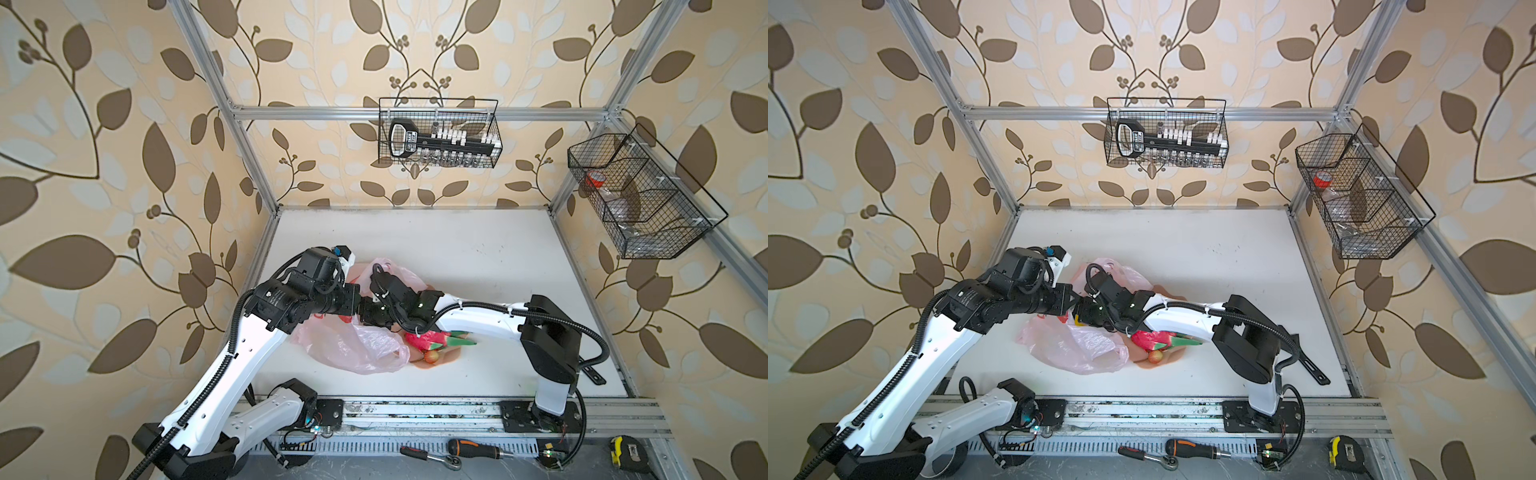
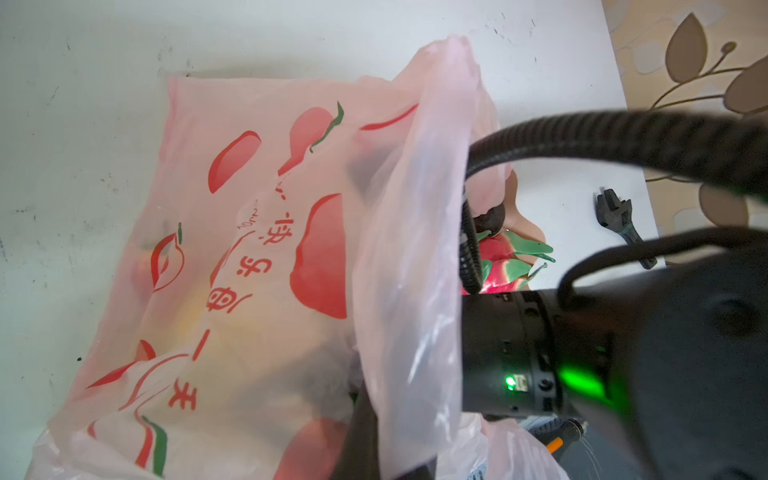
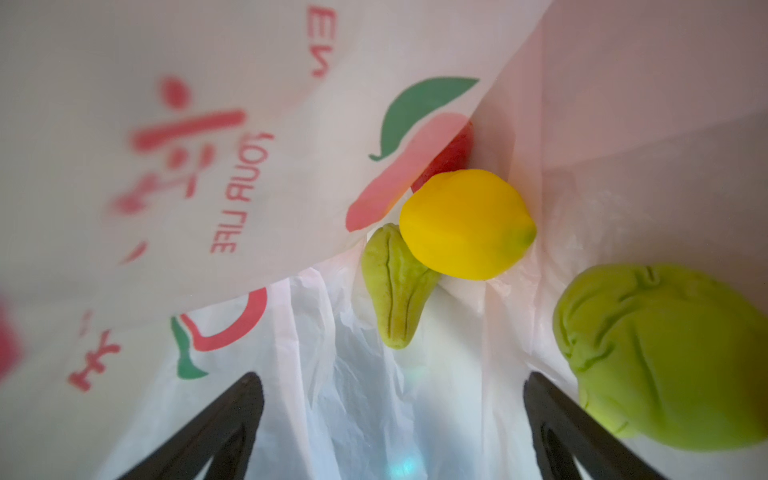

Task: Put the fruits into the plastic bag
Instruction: 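Open the right gripper to release the lemon inside the bag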

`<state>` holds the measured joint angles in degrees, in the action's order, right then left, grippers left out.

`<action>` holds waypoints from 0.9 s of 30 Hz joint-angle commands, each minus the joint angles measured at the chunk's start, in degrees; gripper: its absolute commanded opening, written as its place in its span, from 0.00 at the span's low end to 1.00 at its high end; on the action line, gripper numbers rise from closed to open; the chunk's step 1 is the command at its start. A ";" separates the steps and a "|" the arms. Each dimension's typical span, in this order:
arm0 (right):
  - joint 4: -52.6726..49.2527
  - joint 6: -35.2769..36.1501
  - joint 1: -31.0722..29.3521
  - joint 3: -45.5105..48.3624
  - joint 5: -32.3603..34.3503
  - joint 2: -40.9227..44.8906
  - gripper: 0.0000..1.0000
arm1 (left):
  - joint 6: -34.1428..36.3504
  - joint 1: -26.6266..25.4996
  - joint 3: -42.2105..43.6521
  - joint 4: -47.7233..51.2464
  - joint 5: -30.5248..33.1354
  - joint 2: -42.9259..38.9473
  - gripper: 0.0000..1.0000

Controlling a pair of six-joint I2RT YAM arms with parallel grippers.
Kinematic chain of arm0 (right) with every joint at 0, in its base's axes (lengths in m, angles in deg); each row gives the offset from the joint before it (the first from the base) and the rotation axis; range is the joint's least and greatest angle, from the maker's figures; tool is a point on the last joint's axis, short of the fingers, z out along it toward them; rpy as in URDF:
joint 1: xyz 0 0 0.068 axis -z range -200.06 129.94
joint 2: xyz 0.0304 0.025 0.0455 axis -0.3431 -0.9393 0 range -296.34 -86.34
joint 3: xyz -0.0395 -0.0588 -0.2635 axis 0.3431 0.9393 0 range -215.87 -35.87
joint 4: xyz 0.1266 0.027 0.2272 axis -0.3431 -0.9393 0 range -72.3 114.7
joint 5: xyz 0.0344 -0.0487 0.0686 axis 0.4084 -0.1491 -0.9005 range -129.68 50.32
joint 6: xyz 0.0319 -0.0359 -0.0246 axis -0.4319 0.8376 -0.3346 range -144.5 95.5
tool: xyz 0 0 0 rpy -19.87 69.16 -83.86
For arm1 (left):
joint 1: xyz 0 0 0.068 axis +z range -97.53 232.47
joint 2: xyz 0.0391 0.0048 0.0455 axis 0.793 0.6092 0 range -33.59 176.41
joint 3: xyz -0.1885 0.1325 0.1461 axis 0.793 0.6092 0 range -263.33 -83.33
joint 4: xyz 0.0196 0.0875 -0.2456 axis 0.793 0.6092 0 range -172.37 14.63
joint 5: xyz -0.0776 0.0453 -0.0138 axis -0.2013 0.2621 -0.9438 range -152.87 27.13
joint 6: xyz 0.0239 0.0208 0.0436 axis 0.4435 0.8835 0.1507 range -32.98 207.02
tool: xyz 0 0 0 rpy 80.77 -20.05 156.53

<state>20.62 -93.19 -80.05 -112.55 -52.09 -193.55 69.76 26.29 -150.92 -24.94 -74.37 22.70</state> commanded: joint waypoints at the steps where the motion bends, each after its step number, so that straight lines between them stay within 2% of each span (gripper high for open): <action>1: -0.85 0.74 0.09 1.51 1.35 3.44 0.98 | -0.27 0.25 0.88 0.75 1.51 -1.28 0.00; 13: -2.31 2.91 1.29 5.23 2.23 10.56 0.99 | -0.07 0.25 1.06 0.75 1.53 -1.45 0.00; 20: -8.43 6.92 1.39 5.23 5.01 15.08 0.99 | 0.17 0.26 0.88 0.93 1.34 -1.45 0.00; 27: -12.12 7.71 2.32 11.84 7.75 21.34 0.99 | 0.46 0.25 0.71 0.84 1.01 -1.36 0.00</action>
<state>11.84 -86.50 -78.17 -103.17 -46.86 -174.54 69.68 26.29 -150.40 -24.53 -72.98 21.63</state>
